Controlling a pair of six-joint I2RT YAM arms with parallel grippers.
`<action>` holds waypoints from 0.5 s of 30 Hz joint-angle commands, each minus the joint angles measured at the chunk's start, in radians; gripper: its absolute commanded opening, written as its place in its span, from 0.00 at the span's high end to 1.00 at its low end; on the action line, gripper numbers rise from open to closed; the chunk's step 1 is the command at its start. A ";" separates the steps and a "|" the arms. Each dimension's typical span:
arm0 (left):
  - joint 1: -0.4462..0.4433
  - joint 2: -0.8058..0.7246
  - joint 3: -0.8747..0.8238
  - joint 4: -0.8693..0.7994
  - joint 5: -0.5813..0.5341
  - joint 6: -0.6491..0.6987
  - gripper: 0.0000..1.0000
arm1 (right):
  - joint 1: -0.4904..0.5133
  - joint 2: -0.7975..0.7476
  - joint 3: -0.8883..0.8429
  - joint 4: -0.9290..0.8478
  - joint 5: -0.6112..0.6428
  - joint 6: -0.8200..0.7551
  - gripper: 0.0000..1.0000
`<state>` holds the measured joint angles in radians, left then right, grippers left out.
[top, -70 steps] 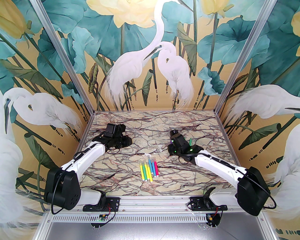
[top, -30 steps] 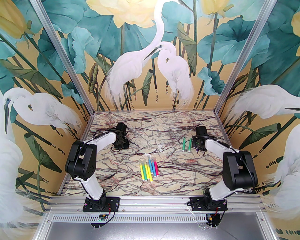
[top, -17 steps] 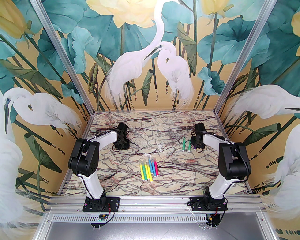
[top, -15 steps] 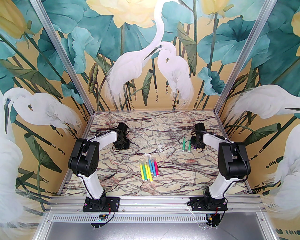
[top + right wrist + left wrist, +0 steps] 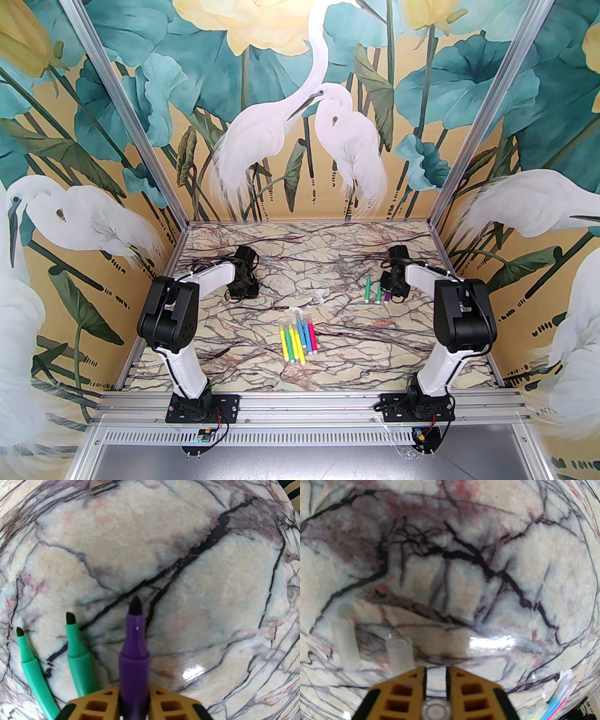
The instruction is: Open the pen caps
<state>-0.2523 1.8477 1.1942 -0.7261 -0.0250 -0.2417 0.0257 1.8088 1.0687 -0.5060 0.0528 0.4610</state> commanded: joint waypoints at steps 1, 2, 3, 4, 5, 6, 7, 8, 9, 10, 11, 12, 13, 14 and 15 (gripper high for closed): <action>0.004 0.017 0.015 -0.015 -0.017 0.013 0.82 | -0.004 -0.005 -0.007 -0.007 -0.009 0.019 0.74; 0.004 0.016 0.014 -0.015 -0.018 0.013 0.82 | -0.004 -0.008 -0.009 -0.007 -0.010 0.017 0.74; 0.005 0.017 0.015 -0.016 -0.017 0.013 0.82 | -0.004 -0.010 -0.011 -0.007 -0.008 0.017 0.74; 0.004 0.016 0.015 -0.016 -0.017 0.013 0.81 | -0.004 -0.011 -0.010 -0.009 -0.010 0.016 0.74; 0.004 0.015 0.015 -0.016 -0.017 0.013 0.81 | -0.004 -0.011 -0.010 -0.008 -0.013 0.014 0.74; 0.004 0.015 0.013 -0.018 -0.018 0.013 0.80 | -0.004 -0.011 -0.012 -0.009 -0.015 0.014 0.74; 0.005 0.015 0.013 -0.019 -0.017 0.014 0.80 | -0.004 -0.014 -0.013 -0.008 -0.014 0.014 0.73; 0.004 0.015 0.014 -0.019 -0.017 0.014 0.79 | -0.004 -0.017 -0.014 -0.009 -0.015 0.014 0.73; 0.004 0.015 0.013 -0.019 -0.016 0.015 0.79 | -0.003 -0.020 -0.015 -0.009 -0.015 0.014 0.72; 0.004 0.013 0.014 -0.020 -0.017 0.015 0.78 | -0.004 -0.022 -0.015 -0.011 -0.015 0.013 0.72; 0.004 0.013 0.015 -0.021 -0.016 0.015 0.78 | -0.003 -0.027 -0.016 -0.011 -0.014 0.011 0.72; 0.004 0.013 0.015 -0.022 -0.014 0.016 0.77 | -0.003 -0.031 -0.016 -0.014 -0.013 0.010 0.72; 0.004 0.012 0.016 -0.022 -0.013 0.017 0.77 | -0.003 -0.036 -0.016 -0.018 -0.012 0.007 0.72; 0.004 0.012 0.017 -0.024 -0.012 0.017 0.77 | -0.003 -0.042 -0.016 -0.022 -0.009 0.005 0.72; 0.004 0.012 0.017 -0.024 -0.011 0.018 0.76 | -0.004 -0.049 -0.015 -0.027 -0.002 0.002 0.71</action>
<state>-0.2523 1.8477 1.1942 -0.7261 -0.0246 -0.2413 0.0257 1.8023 1.0630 -0.5098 0.0505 0.4633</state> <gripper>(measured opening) 0.236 0.290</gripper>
